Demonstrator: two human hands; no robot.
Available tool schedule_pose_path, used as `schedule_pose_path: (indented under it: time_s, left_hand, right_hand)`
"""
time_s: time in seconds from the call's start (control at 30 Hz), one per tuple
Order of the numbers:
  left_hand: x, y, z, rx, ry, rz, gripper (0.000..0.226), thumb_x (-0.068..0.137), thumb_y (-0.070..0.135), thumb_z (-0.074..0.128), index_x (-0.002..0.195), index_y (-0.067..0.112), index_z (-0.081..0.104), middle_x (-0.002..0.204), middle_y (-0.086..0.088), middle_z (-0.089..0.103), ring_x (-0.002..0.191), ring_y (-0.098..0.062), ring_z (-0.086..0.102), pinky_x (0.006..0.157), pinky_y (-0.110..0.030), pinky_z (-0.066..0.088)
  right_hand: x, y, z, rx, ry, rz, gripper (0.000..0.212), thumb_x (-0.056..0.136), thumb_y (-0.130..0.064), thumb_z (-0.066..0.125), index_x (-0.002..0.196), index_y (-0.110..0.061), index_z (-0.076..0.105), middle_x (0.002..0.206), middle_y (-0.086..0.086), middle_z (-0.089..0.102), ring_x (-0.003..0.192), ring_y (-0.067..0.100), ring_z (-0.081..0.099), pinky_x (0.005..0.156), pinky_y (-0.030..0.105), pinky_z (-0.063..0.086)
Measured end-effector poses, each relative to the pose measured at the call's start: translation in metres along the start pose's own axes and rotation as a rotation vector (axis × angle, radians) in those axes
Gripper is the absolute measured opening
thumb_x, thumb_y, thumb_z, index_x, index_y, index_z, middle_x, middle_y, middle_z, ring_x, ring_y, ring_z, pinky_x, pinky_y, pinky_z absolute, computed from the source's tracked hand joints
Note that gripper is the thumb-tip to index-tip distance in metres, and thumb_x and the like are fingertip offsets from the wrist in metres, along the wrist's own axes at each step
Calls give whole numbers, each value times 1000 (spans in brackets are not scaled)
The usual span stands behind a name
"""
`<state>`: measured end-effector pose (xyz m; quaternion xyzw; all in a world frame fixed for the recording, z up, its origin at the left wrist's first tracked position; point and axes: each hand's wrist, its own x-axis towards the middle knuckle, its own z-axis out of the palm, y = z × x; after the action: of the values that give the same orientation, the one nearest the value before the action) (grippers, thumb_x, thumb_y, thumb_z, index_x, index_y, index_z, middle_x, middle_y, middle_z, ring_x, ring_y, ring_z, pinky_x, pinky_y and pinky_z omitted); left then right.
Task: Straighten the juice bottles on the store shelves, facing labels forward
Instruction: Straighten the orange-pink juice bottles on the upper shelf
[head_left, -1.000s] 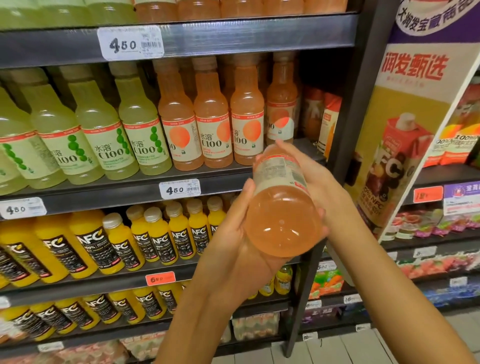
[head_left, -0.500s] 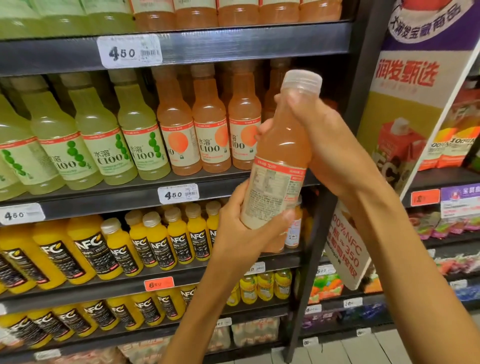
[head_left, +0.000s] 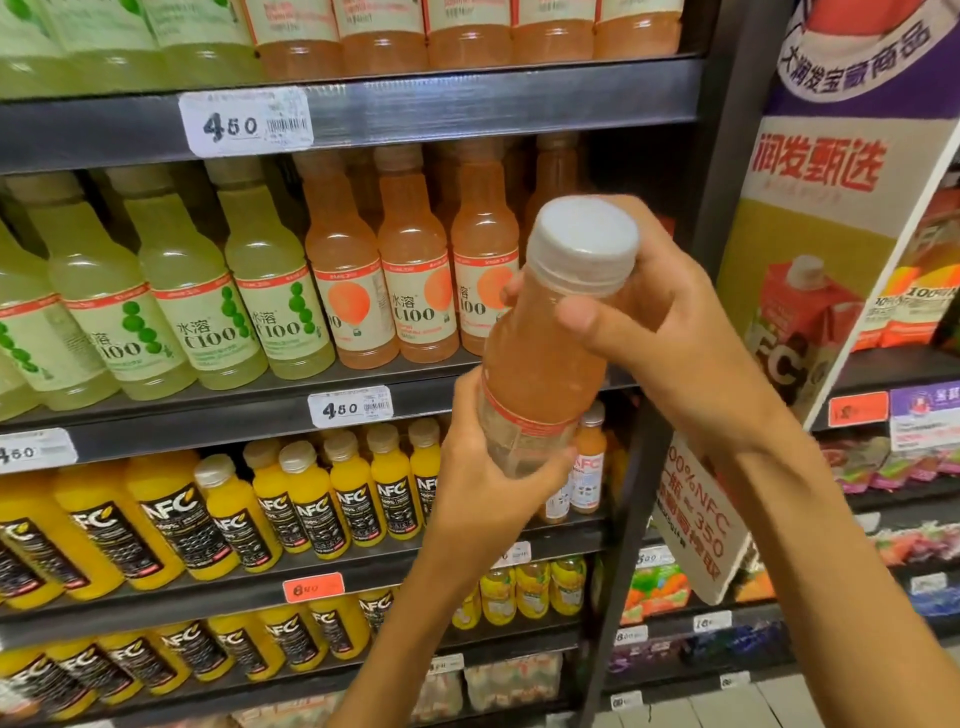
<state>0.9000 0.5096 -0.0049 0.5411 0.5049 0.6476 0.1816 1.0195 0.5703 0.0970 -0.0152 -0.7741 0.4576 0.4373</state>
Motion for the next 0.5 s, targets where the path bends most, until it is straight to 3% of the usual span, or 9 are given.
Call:
schedule_pose_path:
  time_s: [0.07,0.13,0.2,0.27,0.37,0.5]
  left_hand:
    - [-1,0,-4,-46,-153,-51,61,65,13,79,111,38,47,99,18,67,91,-1,67,71,-11,51]
    - [-4,-2,-2,-100,-216,-122,59,58,22,80,108,31,50,94,16,70,86,-2,68,68,-11,51]
    - [-4,-3,2,-153,-204,-163,62,55,31,77,110,30,49,94,16,70,87,-3,68,67,-12,52]
    - [-3,-8,5,-168,-132,-136,63,59,33,77,114,31,48,100,11,69,92,-7,68,70,-15,53]
    - [1,-13,5,-198,3,-91,58,67,38,72,119,26,50,106,5,69,97,-10,67,74,-16,52]
    - [3,-18,2,-275,-51,-222,55,77,59,53,120,26,58,111,0,70,102,-18,68,78,-25,55]
  right_hand:
    - [7,4,-6,85,-109,98,45,79,-30,57,121,-17,49,106,2,66,104,16,63,87,29,50]
    - [12,12,-1,137,-170,144,29,85,-24,58,113,-15,54,92,0,69,94,18,67,82,30,51]
    - [14,18,7,87,-84,129,14,90,-21,56,101,-14,57,80,0,69,82,18,69,75,28,54]
    - [13,23,12,59,60,80,11,90,-24,56,95,-15,57,76,-1,68,75,16,69,70,26,55]
    - [17,27,11,43,247,103,22,88,-36,58,99,-17,58,84,-2,70,79,13,69,70,24,56]
    - [26,36,-5,86,221,302,41,92,-48,46,122,-20,54,106,2,70,97,14,68,84,33,56]
